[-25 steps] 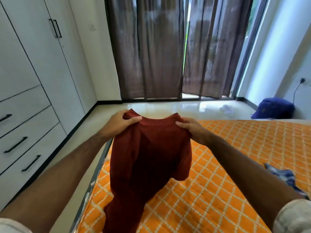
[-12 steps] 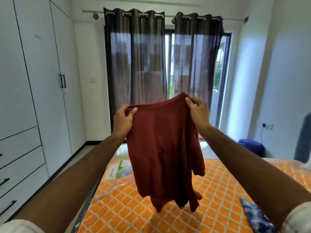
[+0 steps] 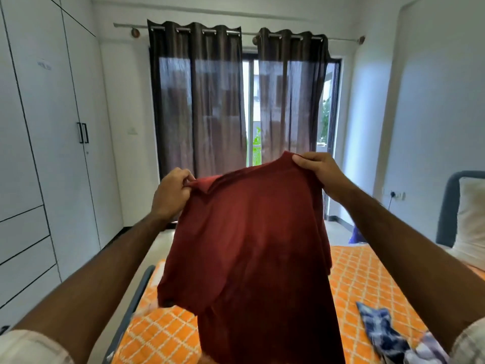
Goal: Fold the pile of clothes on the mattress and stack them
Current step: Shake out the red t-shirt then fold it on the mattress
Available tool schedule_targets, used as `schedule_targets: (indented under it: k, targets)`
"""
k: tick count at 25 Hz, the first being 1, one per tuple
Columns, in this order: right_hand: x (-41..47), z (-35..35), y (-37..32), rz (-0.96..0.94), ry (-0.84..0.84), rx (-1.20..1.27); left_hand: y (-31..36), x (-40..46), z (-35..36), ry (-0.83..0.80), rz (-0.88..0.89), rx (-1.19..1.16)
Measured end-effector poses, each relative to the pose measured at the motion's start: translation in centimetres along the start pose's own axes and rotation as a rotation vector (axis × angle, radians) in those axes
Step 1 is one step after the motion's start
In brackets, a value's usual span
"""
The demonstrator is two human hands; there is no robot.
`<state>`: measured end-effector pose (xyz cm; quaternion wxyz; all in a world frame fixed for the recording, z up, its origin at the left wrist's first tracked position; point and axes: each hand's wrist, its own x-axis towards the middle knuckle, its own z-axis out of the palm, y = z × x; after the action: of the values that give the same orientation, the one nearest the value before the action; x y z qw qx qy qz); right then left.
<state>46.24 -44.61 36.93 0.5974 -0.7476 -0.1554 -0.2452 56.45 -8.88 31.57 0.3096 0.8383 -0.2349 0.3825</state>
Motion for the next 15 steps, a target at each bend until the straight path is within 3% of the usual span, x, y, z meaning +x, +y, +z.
schedule_targets:
  k: [5, 6, 8, 9, 11, 13, 15]
  targets:
    - [-1.2, 0.6, 1.9, -0.183, 0.123, -0.272, 2.3, -1.2, 3.5, 0.179, -0.412, -0.328]
    - [-1.6, 0.2, 2.6, -0.211, 0.144, -0.348, 3.1, -1.8, 3.6, 0.212, -0.43, -0.318]
    - [-2.3, -1.1, 3.6, -0.203, 0.175, -0.454, 3.7, -2.6, 2.9, 0.224, -0.271, -0.109]
    - [-3.0, -1.9, 3.6, -0.14, 0.137, -0.437, 3.7, -2.7, 2.2, 0.177, -0.131, -0.036]
    - [-4.2, -3.5, 2.6, 0.086, -0.085, -0.269, 3.4, -2.3, 0.3, 0.007, 0.06, -0.148]
    - [-5.6, -4.6, 0.9, 0.344, -0.319, -0.047, 3.3, -1.9, -1.8, -0.233, -0.008, -0.481]
    - [-6.3, -5.6, 0.0, 0.391, -0.407, 0.065, 3.6, -1.8, -3.2, -0.462, -0.194, -0.803]
